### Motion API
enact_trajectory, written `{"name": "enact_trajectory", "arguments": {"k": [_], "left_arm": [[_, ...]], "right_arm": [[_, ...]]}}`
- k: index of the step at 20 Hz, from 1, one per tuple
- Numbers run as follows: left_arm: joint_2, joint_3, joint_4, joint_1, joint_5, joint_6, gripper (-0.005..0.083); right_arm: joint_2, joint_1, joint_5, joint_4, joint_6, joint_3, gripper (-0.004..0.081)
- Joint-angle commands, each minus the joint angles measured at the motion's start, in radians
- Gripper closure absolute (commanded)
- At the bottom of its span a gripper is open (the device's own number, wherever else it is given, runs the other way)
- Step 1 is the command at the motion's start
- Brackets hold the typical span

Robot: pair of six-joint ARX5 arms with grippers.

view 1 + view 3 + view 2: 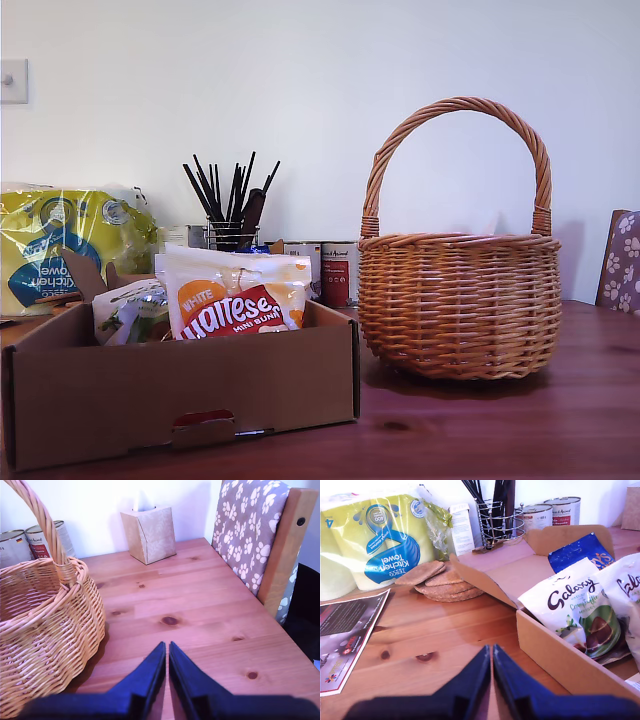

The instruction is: Move the bags of Easter eggs from the cardboard box on the left into the woven basket on the right side.

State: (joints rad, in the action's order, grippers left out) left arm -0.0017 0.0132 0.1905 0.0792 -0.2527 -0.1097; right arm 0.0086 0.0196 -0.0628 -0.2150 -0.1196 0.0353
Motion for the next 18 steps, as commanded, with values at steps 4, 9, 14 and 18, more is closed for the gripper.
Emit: {"name": "enact_trajectory", "arguments": {"k": [4, 9, 14, 18], "left_arm": [[0.004, -0.018, 0.019, -0.001, -0.002, 0.005, 0.0797], [0.004, -0.018, 0.004, -0.001, -0.006, 0.022, 0.0797], [0.005, 0.044, -0.037, -0.002, -0.09, 0.175, 0.0797], [0.041, 0.157, 0.023, -0.023, -0.181, 0.19, 0.0797]], "right_arm": [[-0.005, 0.0, 0.0, 0.008, -0.006, -0.013, 0.0782], [-0.005, 0.0, 0.001, 0.011, -0.016, -0.013, 0.0782], [-0.005, 0.0, 0.087, 0.009, -0.091, 0.066, 0.0782], [0.013, -0.01, 0.14, -0.115, -0.09, 0.22, 0.0782]]}}
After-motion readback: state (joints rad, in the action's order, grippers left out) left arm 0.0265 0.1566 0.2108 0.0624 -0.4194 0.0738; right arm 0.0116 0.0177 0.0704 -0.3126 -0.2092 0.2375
